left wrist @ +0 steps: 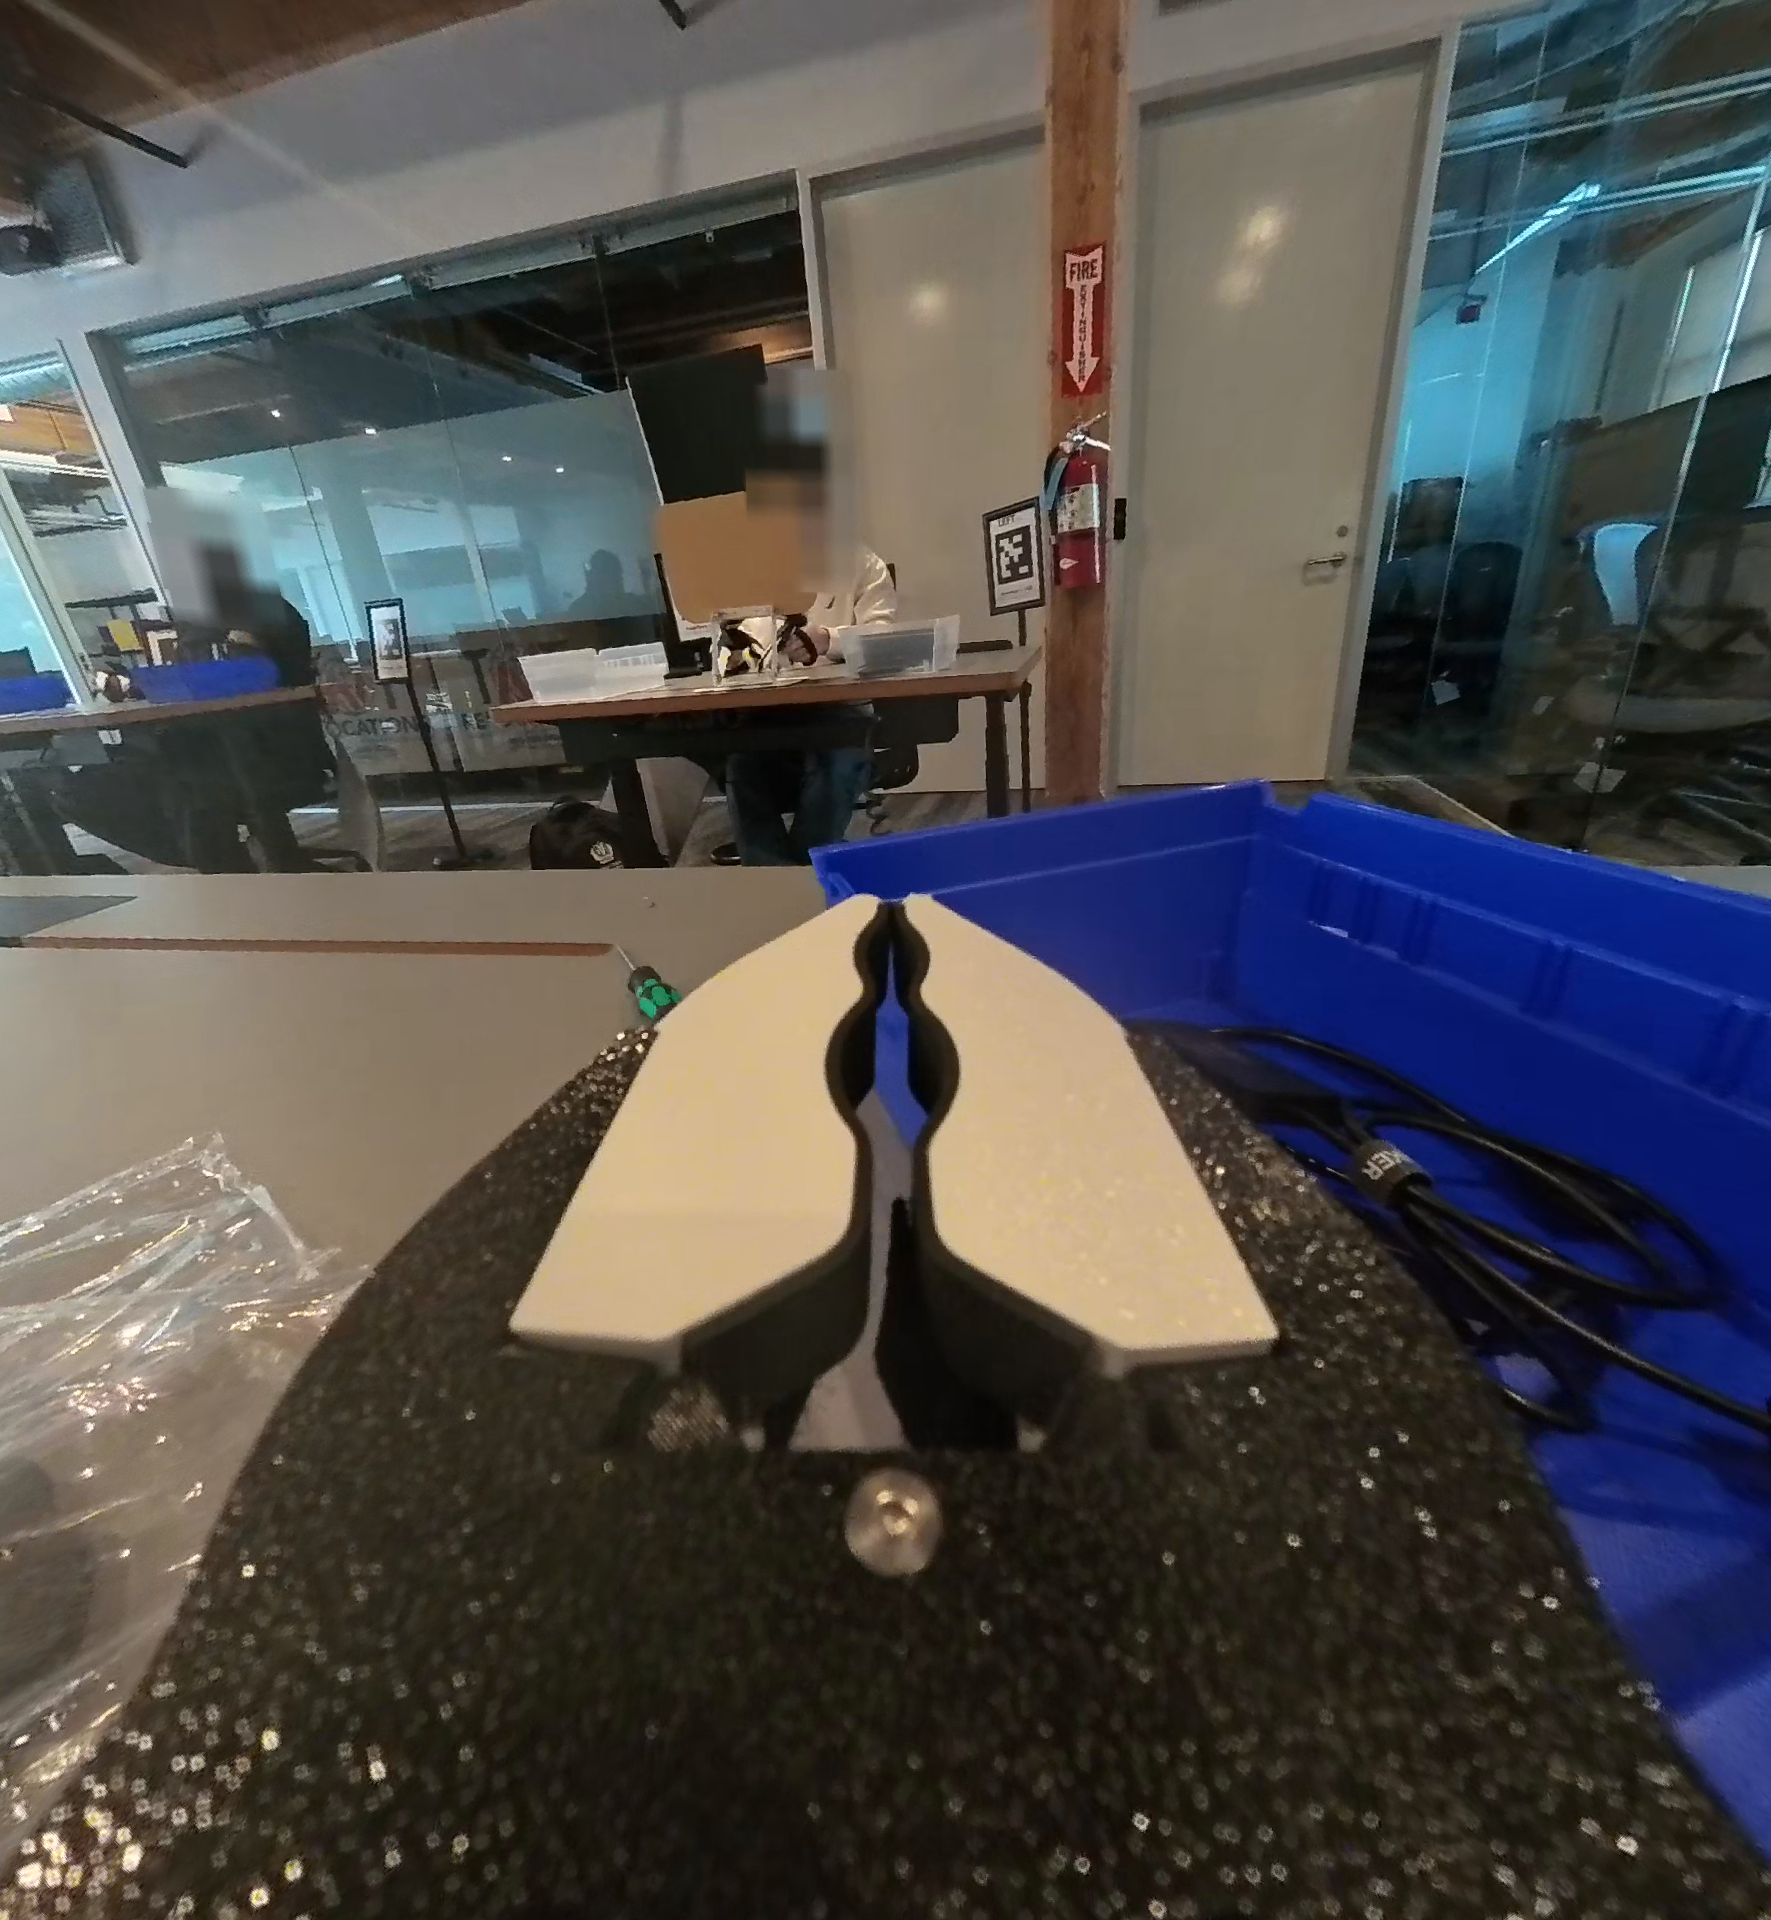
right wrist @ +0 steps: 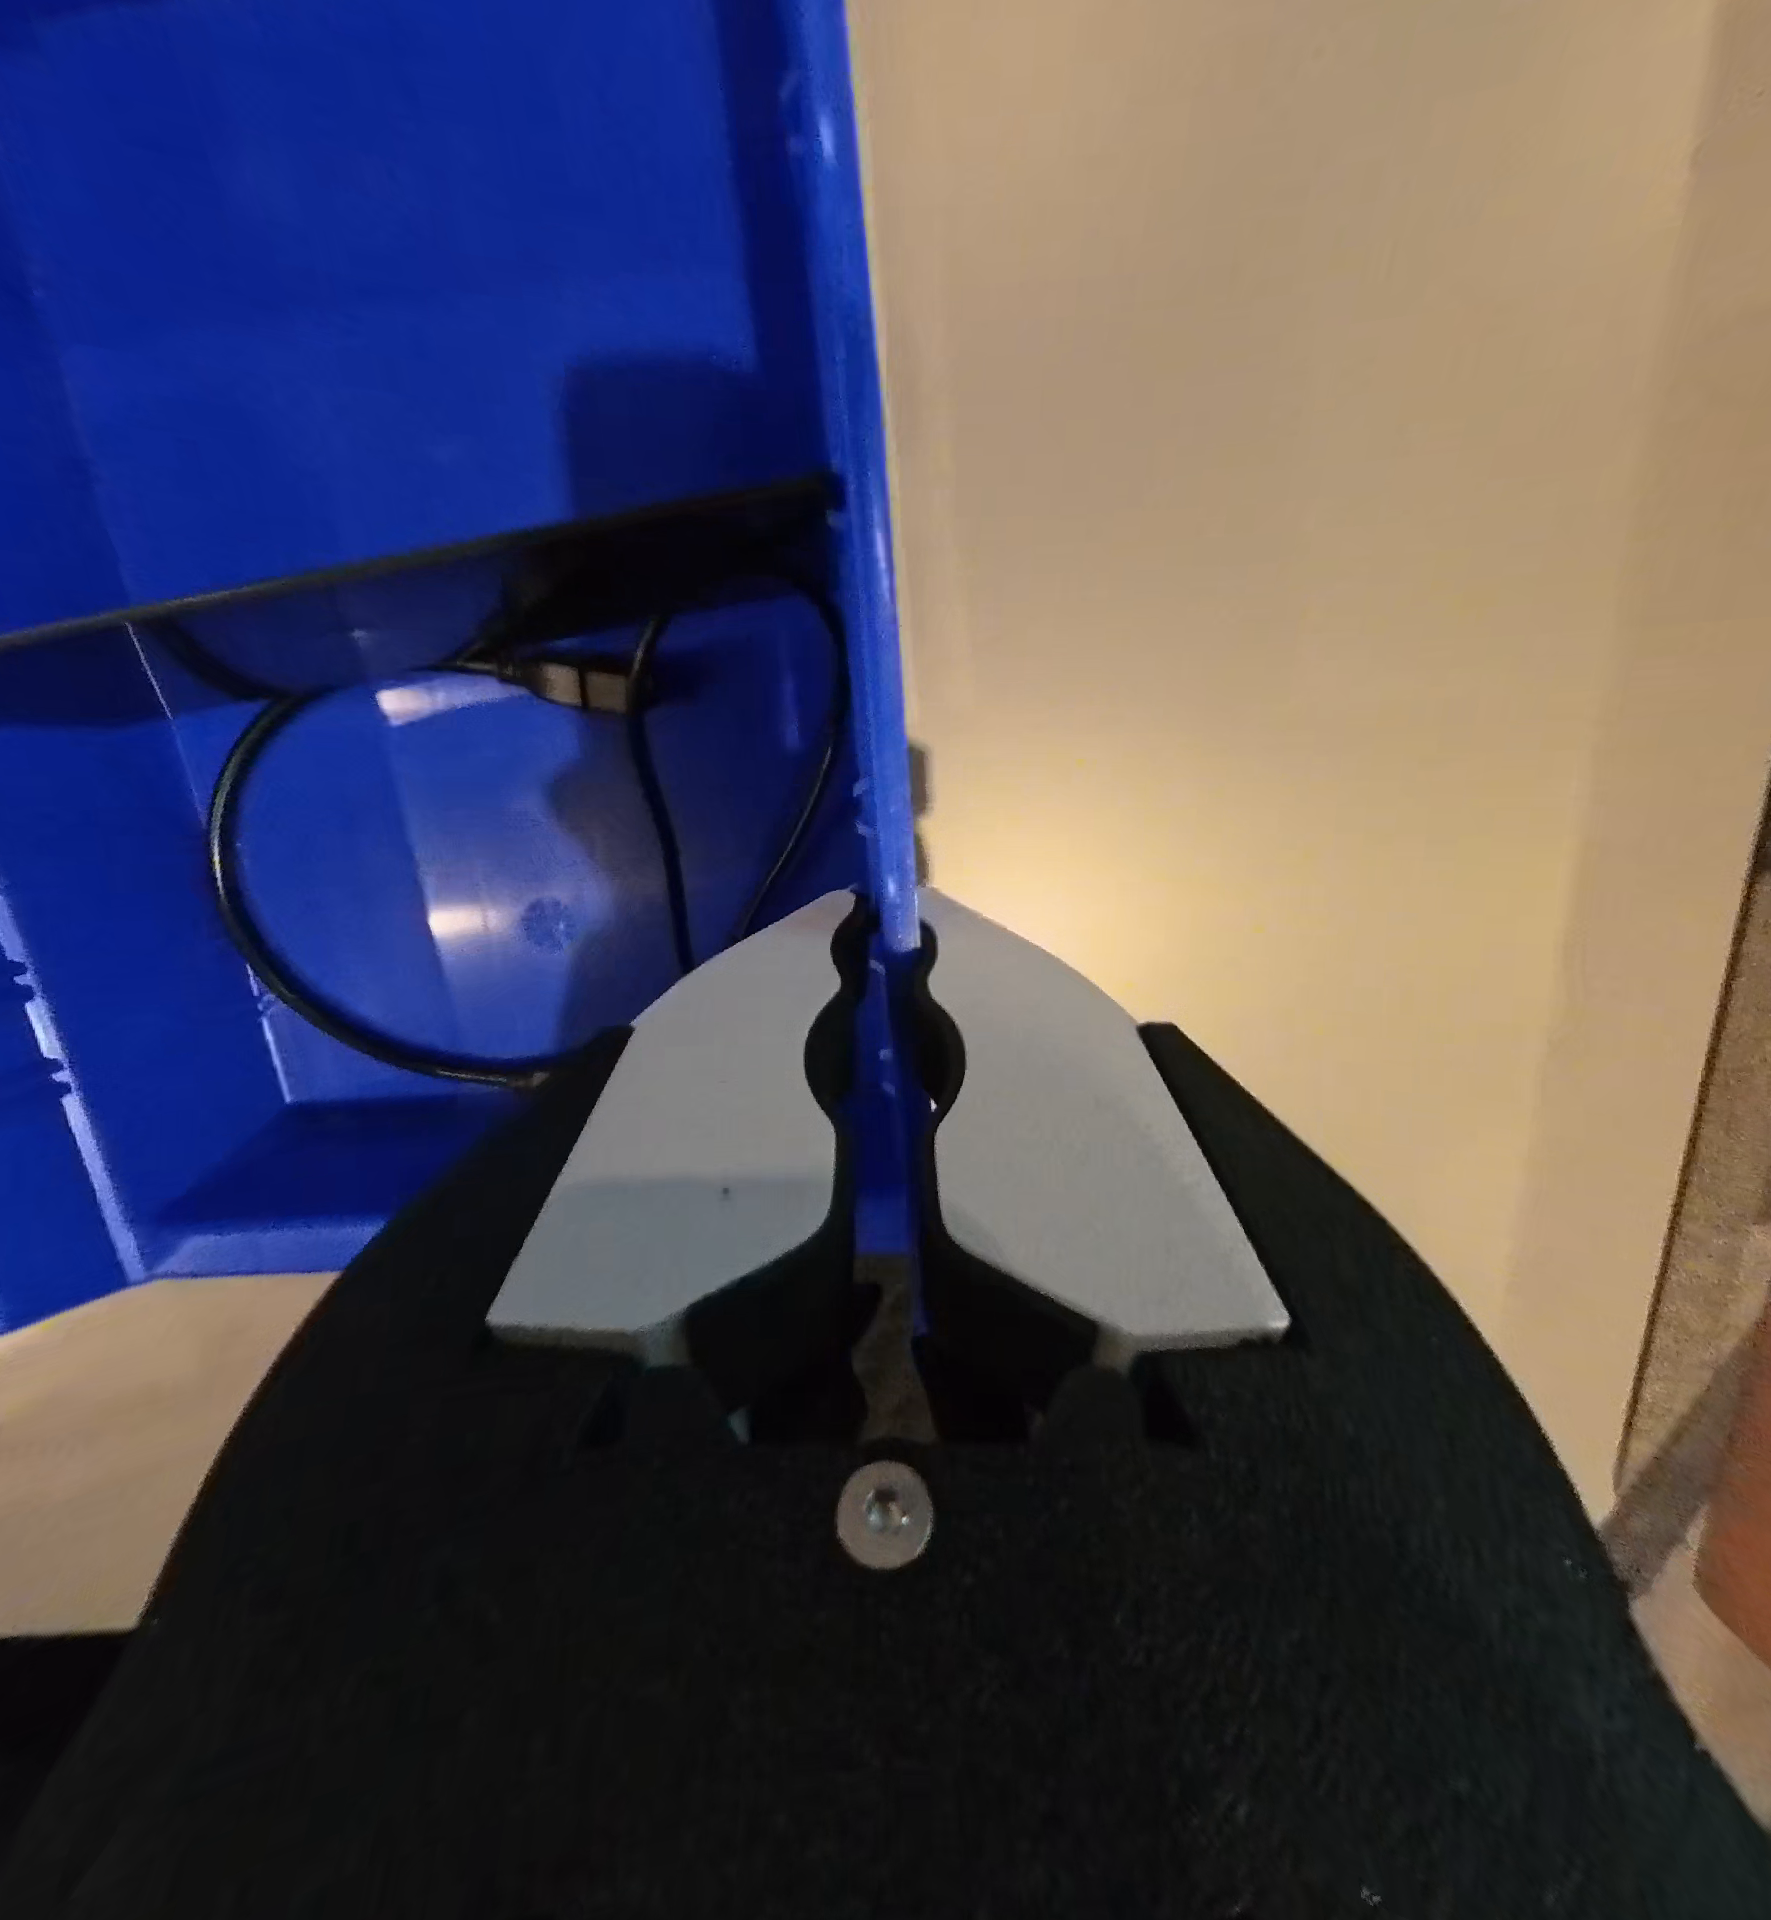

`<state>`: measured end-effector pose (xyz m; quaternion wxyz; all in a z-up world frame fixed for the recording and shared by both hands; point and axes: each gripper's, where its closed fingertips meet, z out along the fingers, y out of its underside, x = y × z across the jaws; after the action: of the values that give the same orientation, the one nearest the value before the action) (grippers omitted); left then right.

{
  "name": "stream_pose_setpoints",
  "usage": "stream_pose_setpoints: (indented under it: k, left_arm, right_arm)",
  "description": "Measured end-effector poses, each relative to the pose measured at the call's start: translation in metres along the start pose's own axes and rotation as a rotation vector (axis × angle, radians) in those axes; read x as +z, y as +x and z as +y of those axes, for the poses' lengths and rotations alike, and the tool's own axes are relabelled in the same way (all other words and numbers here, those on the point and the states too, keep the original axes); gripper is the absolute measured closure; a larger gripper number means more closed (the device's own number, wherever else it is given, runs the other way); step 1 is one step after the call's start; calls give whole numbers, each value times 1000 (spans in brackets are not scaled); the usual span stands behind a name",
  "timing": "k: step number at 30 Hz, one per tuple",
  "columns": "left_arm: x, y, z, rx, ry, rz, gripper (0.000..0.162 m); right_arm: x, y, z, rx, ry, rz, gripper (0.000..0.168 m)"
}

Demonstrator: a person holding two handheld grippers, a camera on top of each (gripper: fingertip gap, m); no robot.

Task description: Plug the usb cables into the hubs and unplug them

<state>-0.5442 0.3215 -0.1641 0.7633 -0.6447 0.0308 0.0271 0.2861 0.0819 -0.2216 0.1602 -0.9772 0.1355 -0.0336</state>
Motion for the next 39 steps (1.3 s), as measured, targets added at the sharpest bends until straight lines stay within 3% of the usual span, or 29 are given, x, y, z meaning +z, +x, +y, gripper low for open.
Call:
stream_pose_setpoints:
  k: [4, 6, 11, 15, 19, 24, 27, 30, 39]
  left_arm:
    - [0, 0, -2, -8, 6, 1, 162]
    - [0, 0, -2, -10, 7, 3, 162]
    - [-1, 1, -3, -7, 9, 6, 162]
    - [-1, -1, -4, -5, 14, -1, 162]
    - [-2, -3, -3, -5, 7, -9, 162]
    - [-2, -3, -2, 11, 3, -11, 162]
    - [-1, 0, -2, 34, 1, -4, 162]
    - [1, 2, -2, 50, -1, 1, 162]
    - [6, -4, 8, 25, -59, 3, 162]
  right_arm:
    - [8, 16, 10, 18, -7, 8, 160]
    - [14, 21, 14, 11, 16, 11, 150]
    - [-6, 19, 0, -42, 213, 33, 123]
    - [-60, -11, -29, -162, 543, 80, 107]
    - [-117, -120, -38, -345, 888, -91, 107]
    - [-130, -283, -9, -561, 842, -553, 116]
    - [-111, -353, -6, -699, 797, -639, 135]
    - [-75, -414, -14, -843, 741, -653, 168]
    - [15, -569, -54, -889, 626, -779, 168]
